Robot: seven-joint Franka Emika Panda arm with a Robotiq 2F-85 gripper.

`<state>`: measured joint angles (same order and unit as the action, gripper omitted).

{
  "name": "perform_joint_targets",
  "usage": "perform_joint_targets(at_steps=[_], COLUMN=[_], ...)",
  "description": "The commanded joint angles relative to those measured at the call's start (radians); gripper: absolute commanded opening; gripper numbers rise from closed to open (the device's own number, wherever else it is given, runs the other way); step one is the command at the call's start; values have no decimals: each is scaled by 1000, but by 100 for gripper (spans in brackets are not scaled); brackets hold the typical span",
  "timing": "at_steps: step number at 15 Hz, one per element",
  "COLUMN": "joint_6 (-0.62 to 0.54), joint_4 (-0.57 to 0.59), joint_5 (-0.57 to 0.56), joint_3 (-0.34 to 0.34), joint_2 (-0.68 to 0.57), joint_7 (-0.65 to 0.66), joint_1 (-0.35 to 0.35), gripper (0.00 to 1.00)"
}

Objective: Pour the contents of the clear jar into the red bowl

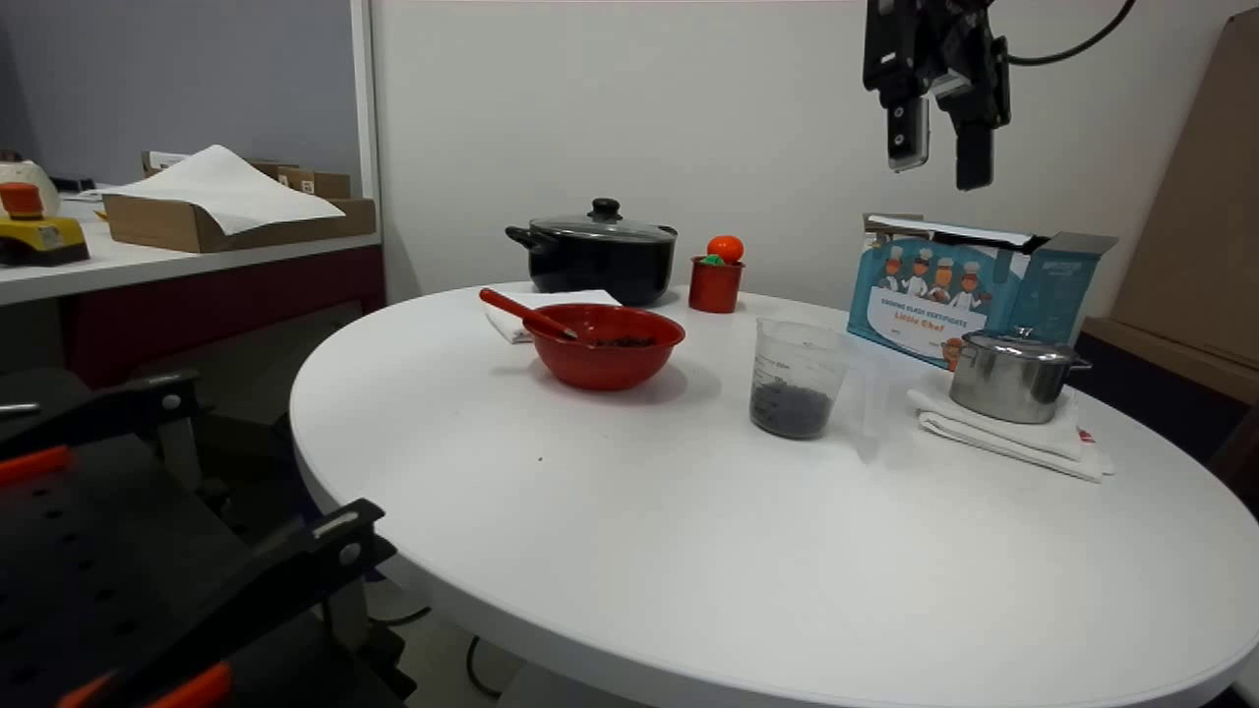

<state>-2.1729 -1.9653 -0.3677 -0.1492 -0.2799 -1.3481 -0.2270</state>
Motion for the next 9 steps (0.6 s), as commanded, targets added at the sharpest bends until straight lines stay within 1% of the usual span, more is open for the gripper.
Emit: perform_joint_targets(at_steps=[1, 9], joint_6=[-41, -188], joint_4=[9, 7], joint_5=[-16, 10], joint_3=[-3, -8], joint_2=[-34, -100], joint_7=[-61, -143], joint_1=[-15, -61], gripper=[100, 100])
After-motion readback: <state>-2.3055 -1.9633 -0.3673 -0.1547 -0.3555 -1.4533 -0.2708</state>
